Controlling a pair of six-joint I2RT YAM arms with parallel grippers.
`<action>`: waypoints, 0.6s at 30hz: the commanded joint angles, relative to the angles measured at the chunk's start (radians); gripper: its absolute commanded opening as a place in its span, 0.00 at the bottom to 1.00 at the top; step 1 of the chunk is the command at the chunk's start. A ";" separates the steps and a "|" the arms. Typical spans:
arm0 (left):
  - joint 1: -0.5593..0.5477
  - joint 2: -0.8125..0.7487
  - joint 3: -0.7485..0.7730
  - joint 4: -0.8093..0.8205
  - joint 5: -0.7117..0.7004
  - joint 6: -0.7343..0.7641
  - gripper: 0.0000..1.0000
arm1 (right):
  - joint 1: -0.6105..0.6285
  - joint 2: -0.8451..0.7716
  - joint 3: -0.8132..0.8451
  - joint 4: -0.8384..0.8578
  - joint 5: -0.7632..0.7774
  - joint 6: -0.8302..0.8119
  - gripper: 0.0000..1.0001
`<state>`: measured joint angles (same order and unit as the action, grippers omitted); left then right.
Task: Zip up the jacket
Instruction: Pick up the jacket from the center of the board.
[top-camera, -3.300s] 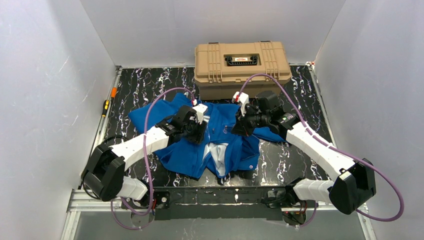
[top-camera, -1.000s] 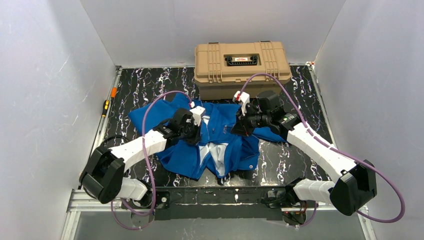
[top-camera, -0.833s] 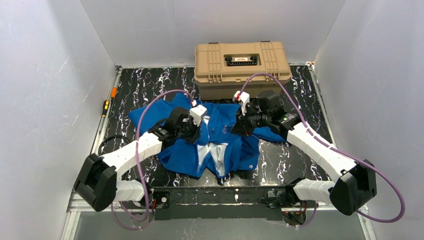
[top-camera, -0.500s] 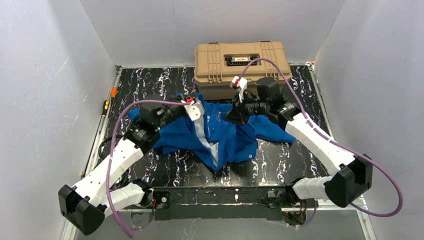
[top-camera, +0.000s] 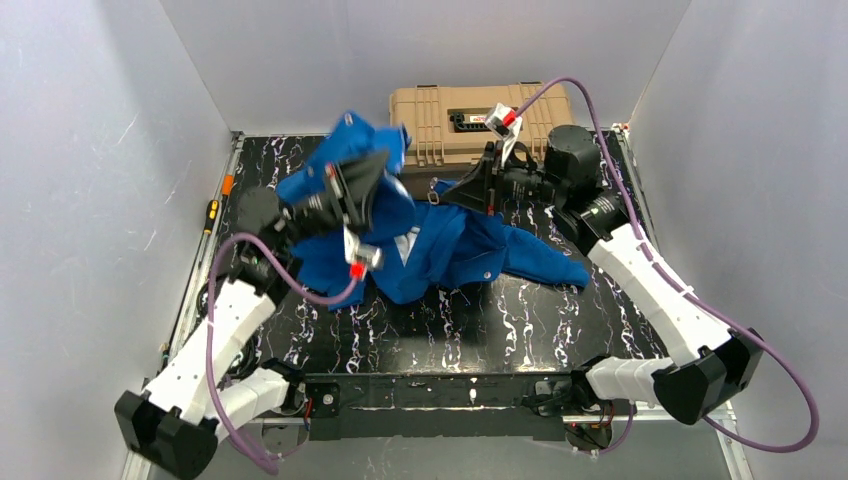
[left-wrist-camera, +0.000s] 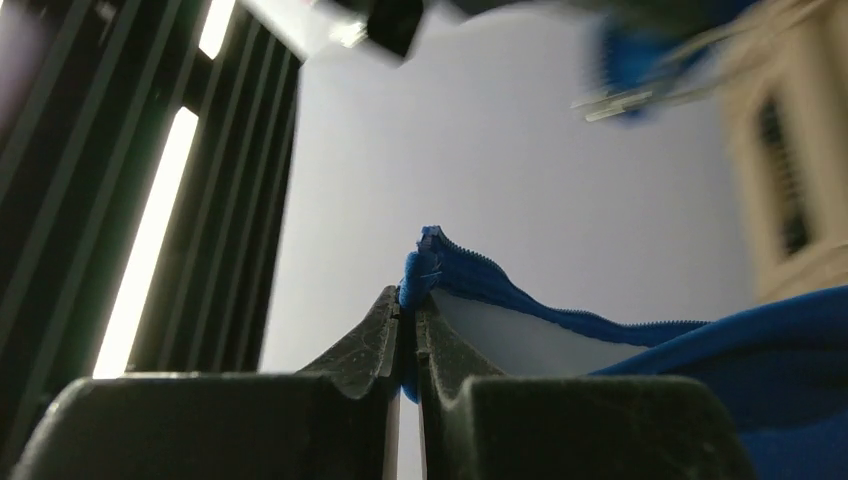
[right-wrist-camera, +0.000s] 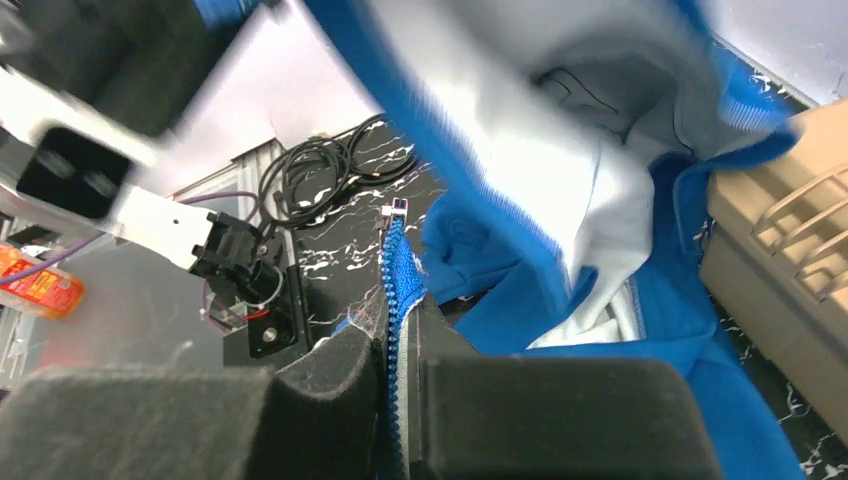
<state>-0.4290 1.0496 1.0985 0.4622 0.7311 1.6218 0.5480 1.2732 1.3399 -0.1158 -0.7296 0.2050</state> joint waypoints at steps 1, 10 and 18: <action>-0.009 -0.140 -0.344 0.020 0.189 0.171 0.00 | 0.000 -0.066 -0.043 -0.004 0.008 0.010 0.01; -0.011 -0.313 -0.756 -0.237 0.119 0.206 0.01 | 0.000 -0.063 -0.082 -0.205 0.091 -0.133 0.01; -0.011 -0.338 -0.752 -0.667 0.073 0.347 0.46 | 0.000 -0.079 -0.153 -0.281 0.138 -0.187 0.01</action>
<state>-0.4404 0.7265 0.3096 0.0784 0.8101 1.9011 0.5499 1.2255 1.2011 -0.3653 -0.6209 0.0662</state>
